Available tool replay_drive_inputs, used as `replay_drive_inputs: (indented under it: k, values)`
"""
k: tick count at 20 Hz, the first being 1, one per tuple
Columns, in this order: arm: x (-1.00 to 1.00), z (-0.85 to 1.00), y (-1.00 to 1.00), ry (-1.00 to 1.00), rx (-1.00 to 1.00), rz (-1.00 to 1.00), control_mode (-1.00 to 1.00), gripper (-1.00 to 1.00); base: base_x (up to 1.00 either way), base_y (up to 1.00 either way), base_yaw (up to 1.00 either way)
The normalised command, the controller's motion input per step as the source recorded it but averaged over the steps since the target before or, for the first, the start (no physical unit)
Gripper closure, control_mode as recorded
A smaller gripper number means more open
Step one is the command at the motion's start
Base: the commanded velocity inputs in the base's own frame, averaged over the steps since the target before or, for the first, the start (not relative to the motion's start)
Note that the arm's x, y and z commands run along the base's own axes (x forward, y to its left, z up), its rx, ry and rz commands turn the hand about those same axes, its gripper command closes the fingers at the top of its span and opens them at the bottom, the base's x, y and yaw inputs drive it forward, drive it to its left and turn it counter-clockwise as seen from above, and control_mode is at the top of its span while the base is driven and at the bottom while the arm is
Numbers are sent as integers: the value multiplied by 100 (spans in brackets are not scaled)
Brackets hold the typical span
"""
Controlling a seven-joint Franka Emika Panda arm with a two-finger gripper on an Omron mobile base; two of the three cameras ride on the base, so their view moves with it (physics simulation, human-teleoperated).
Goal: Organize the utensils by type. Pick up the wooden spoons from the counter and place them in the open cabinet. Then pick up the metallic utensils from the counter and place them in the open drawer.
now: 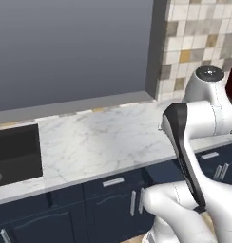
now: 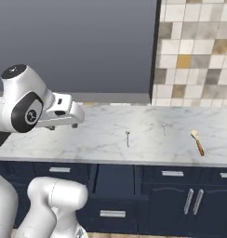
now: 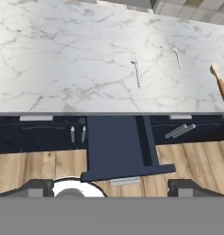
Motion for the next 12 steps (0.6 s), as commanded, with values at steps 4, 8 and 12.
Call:
replay_drive_inputs:
  k: [4,8,12]
  values:
    - [0,0,0,0,0,0,100,-100,-42,-54,0]
    - [0,0,0,0,0,0,100,-100,1,-68,-2]
    - [0,0,0,0,0,0,100,-100,23,-79,0]
